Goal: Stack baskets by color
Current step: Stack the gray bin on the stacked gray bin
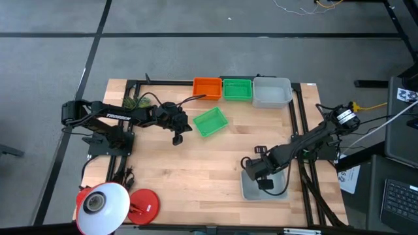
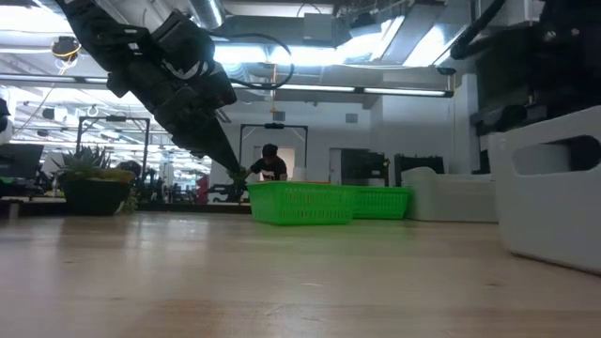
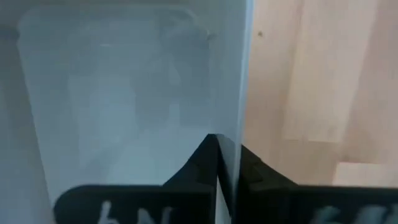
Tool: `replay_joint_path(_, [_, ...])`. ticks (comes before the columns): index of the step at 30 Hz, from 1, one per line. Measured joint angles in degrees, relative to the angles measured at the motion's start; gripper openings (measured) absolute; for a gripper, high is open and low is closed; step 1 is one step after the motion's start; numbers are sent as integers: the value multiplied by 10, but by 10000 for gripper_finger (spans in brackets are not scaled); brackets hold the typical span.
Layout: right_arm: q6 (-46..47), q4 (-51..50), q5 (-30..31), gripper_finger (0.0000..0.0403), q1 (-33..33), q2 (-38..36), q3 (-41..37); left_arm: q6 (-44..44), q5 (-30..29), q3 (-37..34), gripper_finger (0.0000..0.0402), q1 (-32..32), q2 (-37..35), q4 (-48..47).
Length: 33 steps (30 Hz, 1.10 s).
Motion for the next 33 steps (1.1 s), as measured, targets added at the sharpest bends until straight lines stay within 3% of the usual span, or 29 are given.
replay_joint_path(7, [-78, -128, 50, 2, -1, -34, 110, 0, 0, 0, 0, 0, 0, 0])
replay_joint_path(10, [-119, -218, 155, 2, -7, -45, 186, 2, 0, 0, 0, 0, 0, 0])
replay_joint_path(15, [-209, -262, 404, 1, -43, -69, 268, 4, 0, 0, 0, 0, 0, 0])
replay_joint_path(18, [-297, -263, 461, 1, -91, -82, 294, 4, 0, 0, 0, 0, 0, 0])
replay_joint_path(24, [-466, -237, 457, 0, -248, -115, 309, 4, 0, 0, 0, 0, 0, 0])
replay_joint_path(31, [-579, -208, 290, 0, -463, -132, 301, 4, 0, 0, 0, 0, 0, 0])
replay_joint_path(33, [-630, -197, 270, 0, -511, -129, 298, 4, 0, 0, 0, 0, 0, 0])
